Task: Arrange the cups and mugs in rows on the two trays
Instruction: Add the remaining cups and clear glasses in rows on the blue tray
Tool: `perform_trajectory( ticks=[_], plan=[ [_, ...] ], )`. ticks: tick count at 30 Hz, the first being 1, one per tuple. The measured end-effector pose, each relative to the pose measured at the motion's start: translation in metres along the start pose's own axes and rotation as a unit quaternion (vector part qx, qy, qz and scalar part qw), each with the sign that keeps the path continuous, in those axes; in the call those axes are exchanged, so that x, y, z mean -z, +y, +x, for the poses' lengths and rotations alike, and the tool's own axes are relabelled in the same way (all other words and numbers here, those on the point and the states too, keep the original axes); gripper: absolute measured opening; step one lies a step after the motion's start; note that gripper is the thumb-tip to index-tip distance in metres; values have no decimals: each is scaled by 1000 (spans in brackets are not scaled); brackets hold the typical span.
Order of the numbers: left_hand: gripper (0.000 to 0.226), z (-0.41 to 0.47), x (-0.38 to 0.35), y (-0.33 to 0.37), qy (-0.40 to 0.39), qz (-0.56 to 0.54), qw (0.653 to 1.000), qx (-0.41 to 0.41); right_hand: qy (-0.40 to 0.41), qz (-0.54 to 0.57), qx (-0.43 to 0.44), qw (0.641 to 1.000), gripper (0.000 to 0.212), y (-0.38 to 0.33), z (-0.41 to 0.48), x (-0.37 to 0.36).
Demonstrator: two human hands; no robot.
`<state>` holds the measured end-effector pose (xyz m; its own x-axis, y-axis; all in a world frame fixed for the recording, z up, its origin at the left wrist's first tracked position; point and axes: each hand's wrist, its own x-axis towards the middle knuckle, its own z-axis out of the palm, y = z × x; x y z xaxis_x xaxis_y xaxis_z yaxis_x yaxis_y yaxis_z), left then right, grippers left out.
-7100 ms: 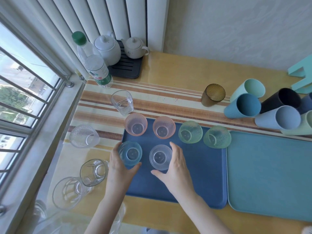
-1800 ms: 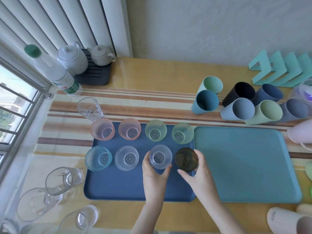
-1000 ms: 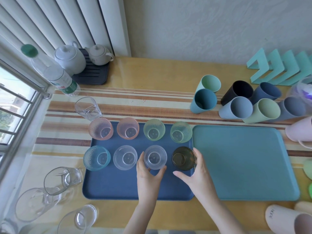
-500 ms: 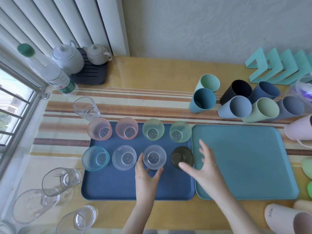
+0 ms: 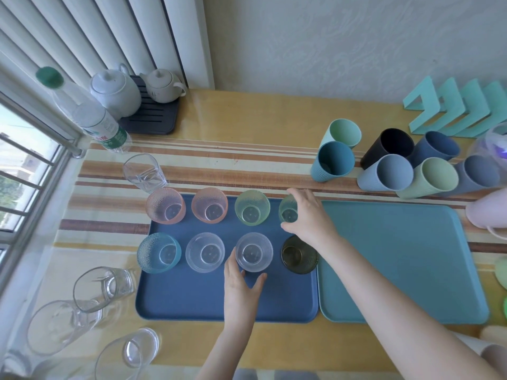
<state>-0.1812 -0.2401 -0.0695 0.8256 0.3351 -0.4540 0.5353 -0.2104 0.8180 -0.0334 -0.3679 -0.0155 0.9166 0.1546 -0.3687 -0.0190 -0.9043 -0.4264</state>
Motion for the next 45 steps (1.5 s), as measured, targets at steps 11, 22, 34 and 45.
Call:
perform_trajectory(
  ticks=[11,22,34,45],
  plan=[
    [73,0,1,-2,-3,9,1000,8,87,162,36,982,68,18,-26,7],
    [91,1,-4,7,29,-8,999,14,25,273,-65,960,98,30,-106,-45],
    [68,4,-5,5,42,-21,999,5,68,232,-71,968,78,28,-99,-52],
    [68,4,-7,3,53,-7,999,-10,88,231,-84,965,80,29,-99,-58]
  ],
)
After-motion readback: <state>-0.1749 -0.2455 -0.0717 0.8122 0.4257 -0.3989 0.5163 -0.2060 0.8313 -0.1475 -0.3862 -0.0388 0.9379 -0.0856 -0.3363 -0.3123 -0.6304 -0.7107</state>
